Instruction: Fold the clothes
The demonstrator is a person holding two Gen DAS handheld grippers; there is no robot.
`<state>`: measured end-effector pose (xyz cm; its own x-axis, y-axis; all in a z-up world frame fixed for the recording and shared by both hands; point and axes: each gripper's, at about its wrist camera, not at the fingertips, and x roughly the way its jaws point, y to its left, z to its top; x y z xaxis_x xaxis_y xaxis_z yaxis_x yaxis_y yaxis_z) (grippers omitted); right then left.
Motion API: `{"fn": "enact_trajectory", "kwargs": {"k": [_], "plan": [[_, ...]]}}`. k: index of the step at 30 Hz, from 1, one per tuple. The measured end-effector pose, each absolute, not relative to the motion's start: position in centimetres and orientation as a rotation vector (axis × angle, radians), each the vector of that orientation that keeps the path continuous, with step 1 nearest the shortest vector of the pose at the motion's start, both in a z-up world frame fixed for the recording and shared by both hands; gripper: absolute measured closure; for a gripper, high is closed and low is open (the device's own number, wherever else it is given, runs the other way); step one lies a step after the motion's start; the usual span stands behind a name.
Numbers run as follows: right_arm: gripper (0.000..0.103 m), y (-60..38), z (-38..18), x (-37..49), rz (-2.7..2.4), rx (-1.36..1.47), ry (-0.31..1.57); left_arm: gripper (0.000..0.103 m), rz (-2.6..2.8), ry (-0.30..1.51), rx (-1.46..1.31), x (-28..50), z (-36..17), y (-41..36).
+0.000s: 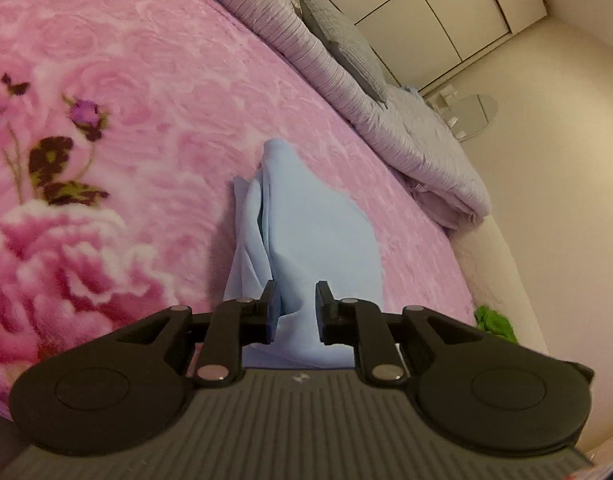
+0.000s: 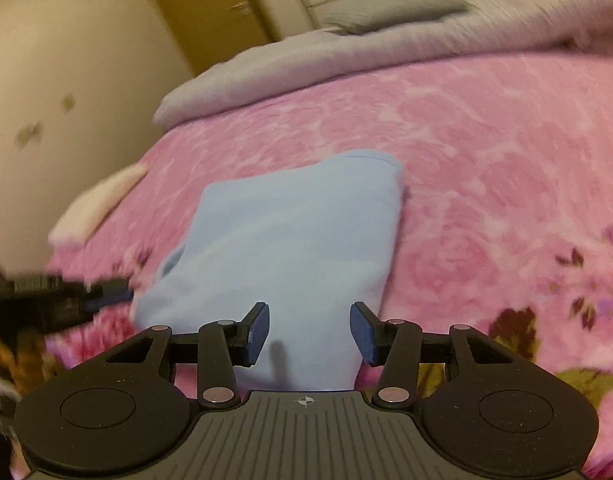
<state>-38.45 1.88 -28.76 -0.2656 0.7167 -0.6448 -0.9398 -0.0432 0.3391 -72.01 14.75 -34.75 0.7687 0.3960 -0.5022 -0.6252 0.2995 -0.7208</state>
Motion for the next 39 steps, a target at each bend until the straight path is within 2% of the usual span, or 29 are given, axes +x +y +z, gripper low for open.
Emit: {"fn": "enact_trajectory", "kwargs": {"k": [5, 12, 13, 16, 20, 23, 31, 34, 39], "plan": [[0.053, 0.9, -29.4, -40.8, 1.693, -0.475, 0.748, 0.089, 0.627, 0.238, -1.123, -71.3, -34.7, 15.9], [0.053, 2.8, -31.3, -40.1, 1.683, -0.504, 0.791, 0.082, 0.549, 0.3, -1.309, -69.8, -38.5, 18.2], [0.053, 3.1, -31.6, -39.9, 1.682, -0.504, 0.804, 0.083, 0.546, 0.312, -1.317, -69.6, -39.1, 18.3], [0.053, 3.5, -32.1, -39.6, 1.684, -0.509, 0.821, 0.096, 0.51, 0.279, -1.282, -69.7, -39.1, 17.8], [0.053, 3.9, -32.6, -39.6, 1.683, -0.531, 0.827, 0.097, 0.527, 0.299, -1.186, -70.3, -38.3, 17.3], [0.053, 4.2, -33.0, -39.7, 1.683, -0.562, 0.832, 0.094, 0.563, 0.342, -1.176, -70.2, -39.8, 17.1], [0.053, 3.5, -33.2, -39.2, 1.658, -0.562, 0.857, 0.089, 0.634, 0.357, -1.128, -71.9, -38.2, 16.2], [0.053, 3.0, -32.4, -39.0, 1.639, -0.533, 0.863, 0.097, 0.742, 0.404, -1.053, -72.7, -36.7, 15.2], [0.053, 3.2, -30.4, -38.5, 1.645, -0.436, 0.831, 0.096, 0.698, 0.343, -0.997, -72.2, -33.3, 14.3]]}}
